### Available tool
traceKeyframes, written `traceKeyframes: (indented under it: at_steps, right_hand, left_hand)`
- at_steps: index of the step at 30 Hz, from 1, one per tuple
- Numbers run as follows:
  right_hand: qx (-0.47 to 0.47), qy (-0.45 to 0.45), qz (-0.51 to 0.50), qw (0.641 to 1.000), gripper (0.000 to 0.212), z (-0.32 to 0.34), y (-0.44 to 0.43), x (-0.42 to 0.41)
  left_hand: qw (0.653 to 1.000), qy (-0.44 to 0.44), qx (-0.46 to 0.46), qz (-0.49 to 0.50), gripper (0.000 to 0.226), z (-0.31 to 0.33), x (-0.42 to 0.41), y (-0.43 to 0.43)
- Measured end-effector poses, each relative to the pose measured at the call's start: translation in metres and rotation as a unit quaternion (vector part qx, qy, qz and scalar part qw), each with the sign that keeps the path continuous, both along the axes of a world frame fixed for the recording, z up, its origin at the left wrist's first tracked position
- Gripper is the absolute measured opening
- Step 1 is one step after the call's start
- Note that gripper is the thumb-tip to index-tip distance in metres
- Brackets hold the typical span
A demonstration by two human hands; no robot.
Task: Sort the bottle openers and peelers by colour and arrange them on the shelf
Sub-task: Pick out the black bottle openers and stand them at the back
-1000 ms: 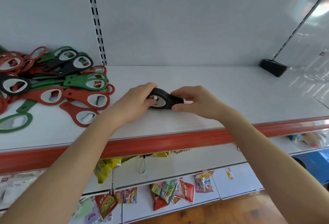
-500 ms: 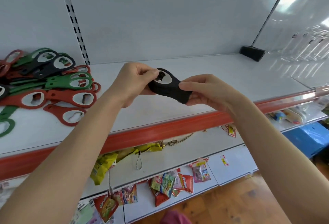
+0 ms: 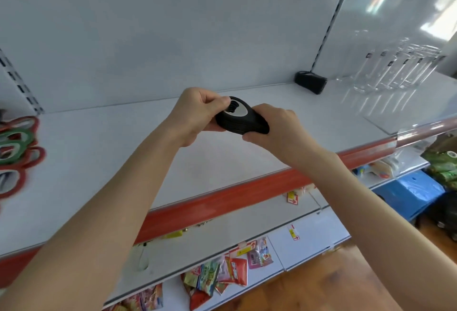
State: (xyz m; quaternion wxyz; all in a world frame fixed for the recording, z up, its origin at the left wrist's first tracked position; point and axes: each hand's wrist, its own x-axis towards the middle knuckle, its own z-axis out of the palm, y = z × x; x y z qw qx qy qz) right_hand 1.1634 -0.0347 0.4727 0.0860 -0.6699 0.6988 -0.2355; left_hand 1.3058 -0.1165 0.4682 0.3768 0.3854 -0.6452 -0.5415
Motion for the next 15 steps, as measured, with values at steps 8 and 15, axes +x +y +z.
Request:
traceKeyframes:
  at_steps: [8,15]
  right_hand:
    - [0.006,-0.017,-0.005,1.000,0.021,-0.004,-0.018,-0.085]
    - [0.028,-0.020,-0.075,0.997,0.023,-0.018,-0.048,-0.155]
  left_hand:
    - [1.000,-0.016,-0.009,0.024,0.023,-0.006,-0.088,-0.018]
    - [0.943,-0.275,-0.181,0.048,0.034,-0.035,-0.131,-0.028]
